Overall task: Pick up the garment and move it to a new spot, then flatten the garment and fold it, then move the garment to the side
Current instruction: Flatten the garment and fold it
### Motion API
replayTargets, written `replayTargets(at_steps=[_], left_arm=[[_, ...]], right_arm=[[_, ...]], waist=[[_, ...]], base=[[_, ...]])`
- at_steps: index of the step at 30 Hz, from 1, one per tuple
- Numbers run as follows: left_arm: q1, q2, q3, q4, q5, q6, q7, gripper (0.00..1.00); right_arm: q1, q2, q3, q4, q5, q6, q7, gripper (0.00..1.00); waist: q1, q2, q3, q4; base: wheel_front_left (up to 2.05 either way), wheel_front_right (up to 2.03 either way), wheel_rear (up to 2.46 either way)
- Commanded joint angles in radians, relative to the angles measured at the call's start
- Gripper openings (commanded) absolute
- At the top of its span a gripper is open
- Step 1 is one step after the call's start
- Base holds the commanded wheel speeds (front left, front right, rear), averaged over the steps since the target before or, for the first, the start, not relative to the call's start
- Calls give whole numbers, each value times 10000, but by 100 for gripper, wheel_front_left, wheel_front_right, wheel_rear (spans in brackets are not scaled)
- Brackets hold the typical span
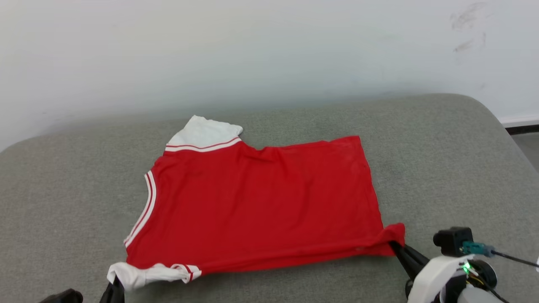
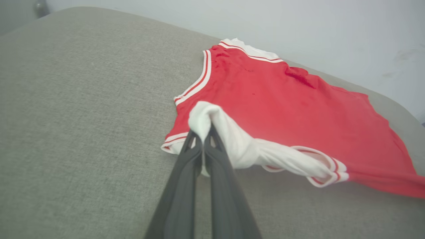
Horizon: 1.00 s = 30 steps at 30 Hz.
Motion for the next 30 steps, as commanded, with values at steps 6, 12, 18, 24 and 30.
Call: replayTargets(at_steps=[6,12,18,24,30], left_arm=[[1386,255,171,-2045,-68,803,801,0],[914,341,-72,-2572,-22,721,1146,0],[-378,481,-227,-1772,-190,281,1393,0],[-1767,601,-363,-750,-196,-130,1468,0],[-2806,607,-485,253,-105,-353,1411,0]], right_arm=[[1247,-304,-1192,-629,-689,-24,347,0],[1644,-58,-2406,-1317,-1378,-24,1285,0],[1047,296,-3372,-1916,-2204,-23,2523,0],[357,487,-3827,-2351,-2812,-21,3327,0],[-93,582,-3735,-2570,-3067,-20,3801,0]], waist=[[5,0,-154,232],[5,0,39,297],[5,0,593,113],[5,0,1438,72],[5,0,2161,87]], base=[[0,0,0],[0,0,0],[0,0,0],[0,0,0],[0,0,0]])
